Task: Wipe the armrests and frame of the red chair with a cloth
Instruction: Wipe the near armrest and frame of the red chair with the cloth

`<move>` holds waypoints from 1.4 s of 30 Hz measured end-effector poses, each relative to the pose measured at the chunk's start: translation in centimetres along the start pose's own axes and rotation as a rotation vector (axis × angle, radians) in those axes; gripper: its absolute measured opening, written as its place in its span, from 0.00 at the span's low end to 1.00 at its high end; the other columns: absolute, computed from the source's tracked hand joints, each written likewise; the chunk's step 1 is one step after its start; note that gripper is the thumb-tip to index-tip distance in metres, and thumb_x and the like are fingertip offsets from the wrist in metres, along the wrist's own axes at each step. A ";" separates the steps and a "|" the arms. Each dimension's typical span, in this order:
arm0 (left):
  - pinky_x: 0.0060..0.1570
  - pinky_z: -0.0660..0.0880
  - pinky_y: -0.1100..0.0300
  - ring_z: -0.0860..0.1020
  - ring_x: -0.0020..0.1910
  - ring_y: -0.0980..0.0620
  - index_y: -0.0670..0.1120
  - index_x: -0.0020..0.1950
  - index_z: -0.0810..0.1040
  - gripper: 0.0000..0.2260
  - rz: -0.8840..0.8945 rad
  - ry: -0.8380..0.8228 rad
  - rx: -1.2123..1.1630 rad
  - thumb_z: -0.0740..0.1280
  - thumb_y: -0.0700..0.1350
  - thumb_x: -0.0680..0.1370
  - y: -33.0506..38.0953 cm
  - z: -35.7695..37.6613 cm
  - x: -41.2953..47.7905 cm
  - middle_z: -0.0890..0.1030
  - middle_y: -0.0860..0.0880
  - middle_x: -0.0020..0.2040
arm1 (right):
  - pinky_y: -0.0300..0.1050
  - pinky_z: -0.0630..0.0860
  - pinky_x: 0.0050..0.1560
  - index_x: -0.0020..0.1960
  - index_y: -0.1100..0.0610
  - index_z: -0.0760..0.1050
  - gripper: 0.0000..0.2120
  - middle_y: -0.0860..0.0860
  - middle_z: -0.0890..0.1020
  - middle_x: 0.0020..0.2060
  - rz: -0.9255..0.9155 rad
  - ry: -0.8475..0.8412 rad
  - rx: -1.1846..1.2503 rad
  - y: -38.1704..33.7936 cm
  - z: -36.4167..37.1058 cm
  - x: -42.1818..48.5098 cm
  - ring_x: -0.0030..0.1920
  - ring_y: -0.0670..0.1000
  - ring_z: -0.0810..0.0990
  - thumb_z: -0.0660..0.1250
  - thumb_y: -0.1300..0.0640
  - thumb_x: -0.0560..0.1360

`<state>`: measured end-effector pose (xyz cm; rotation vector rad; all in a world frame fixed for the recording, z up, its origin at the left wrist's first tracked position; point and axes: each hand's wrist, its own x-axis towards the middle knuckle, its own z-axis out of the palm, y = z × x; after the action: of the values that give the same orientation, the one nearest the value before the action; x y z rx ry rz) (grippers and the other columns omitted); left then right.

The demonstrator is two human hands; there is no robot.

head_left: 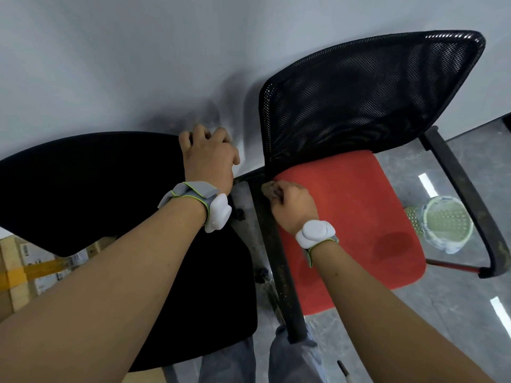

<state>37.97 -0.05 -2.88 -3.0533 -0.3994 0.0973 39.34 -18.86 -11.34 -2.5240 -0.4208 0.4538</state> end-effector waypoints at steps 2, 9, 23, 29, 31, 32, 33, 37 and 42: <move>0.54 0.54 0.51 0.70 0.55 0.43 0.57 0.42 0.85 0.11 0.005 0.000 -0.005 0.73 0.40 0.68 0.0 0.1 0.0 0.78 0.57 0.53 | 0.47 0.74 0.38 0.52 0.61 0.78 0.10 0.60 0.81 0.45 -0.007 -0.022 -0.070 0.0 0.4 -0.8 0.46 0.62 0.79 0.64 0.61 0.72; 0.54 0.54 0.50 0.70 0.55 0.42 0.56 0.43 0.86 0.10 0.003 -0.005 0.010 0.72 0.40 0.69 0.0 0.2 0.0 0.78 0.56 0.53 | 0.48 0.79 0.37 0.54 0.53 0.80 0.14 0.54 0.82 0.46 -0.210 -0.114 -0.111 -1.3 1.4 -3.4 0.46 0.59 0.81 0.64 0.57 0.70; 0.54 0.55 0.49 0.72 0.52 0.40 0.52 0.41 0.83 0.06 -0.007 0.013 0.071 0.73 0.42 0.67 0.3 0.5 -0.2 0.77 0.52 0.51 | 0.46 0.73 0.34 0.56 0.54 0.79 0.15 0.55 0.77 0.46 -0.298 -0.160 -0.127 -0.6 1.6 -4.5 0.44 0.60 0.78 0.66 0.61 0.70; 0.56 0.54 0.49 0.72 0.52 0.40 0.52 0.39 0.82 0.08 -0.025 0.037 0.027 0.73 0.39 0.66 0.4 0.7 -0.3 0.77 0.51 0.49 | 0.55 0.79 0.41 0.67 0.55 0.68 0.24 0.58 0.79 0.50 -0.097 -0.003 -0.007 0.7 -0.1 -2.6 0.46 0.61 0.78 0.63 0.63 0.72; 0.58 0.54 0.49 0.72 0.53 0.41 0.52 0.39 0.82 0.08 -0.040 0.053 -0.012 0.72 0.39 0.67 0.6 0.6 -0.3 0.78 0.52 0.49 | 0.57 0.78 0.44 0.63 0.59 0.72 0.20 0.59 0.77 0.50 -0.142 -0.060 -0.077 1.0 0.1 -3.0 0.47 0.63 0.76 0.63 0.65 0.72; 0.59 0.54 0.49 0.72 0.54 0.41 0.53 0.40 0.82 0.08 -0.041 0.056 -0.025 0.72 0.40 0.68 0.6 0.6 -0.4 0.79 0.53 0.50 | 0.58 0.77 0.44 0.62 0.59 0.74 0.19 0.59 0.77 0.49 -0.184 -0.095 -0.120 1.1 0.4 -3.5 0.47 0.62 0.75 0.63 0.65 0.71; 0.60 0.53 0.49 0.72 0.54 0.42 0.54 0.40 0.81 0.07 -0.032 0.051 -0.035 0.72 0.41 0.68 0.6 0.5 -0.4 0.79 0.53 0.50 | 0.58 0.77 0.43 0.60 0.59 0.76 0.19 0.58 0.76 0.48 -0.229 -0.127 -0.142 1.2 0.5 -4.0 0.46 0.61 0.74 0.62 0.66 0.70; 0.67 0.52 0.45 0.72 0.59 0.43 0.54 0.45 0.82 0.10 0.106 -0.006 -0.031 0.68 0.39 0.71 1.2 0.7 -1.3 0.81 0.51 0.51 | 0.51 0.78 0.43 0.57 0.53 0.80 0.18 0.53 0.77 0.46 -0.326 -0.262 -0.121 1.5 -0.6 -4.2 0.48 0.58 0.76 0.63 0.60 0.69; 0.73 0.47 0.42 0.72 0.61 0.43 0.51 0.52 0.80 0.13 0.160 0.060 -0.049 0.67 0.38 0.71 4.3 1.6 -4.1 0.79 0.49 0.52 | 0.50 0.77 0.48 0.57 0.53 0.81 0.16 0.55 0.76 0.54 -0.365 -0.156 -0.082 1.0 -1.6 -1.8 0.49 0.60 0.74 0.65 0.59 0.70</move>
<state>34.99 -5.17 -4.58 -3.1227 -0.1556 0.0025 38.52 -21.04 -10.18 -2.4211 -0.9562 0.4987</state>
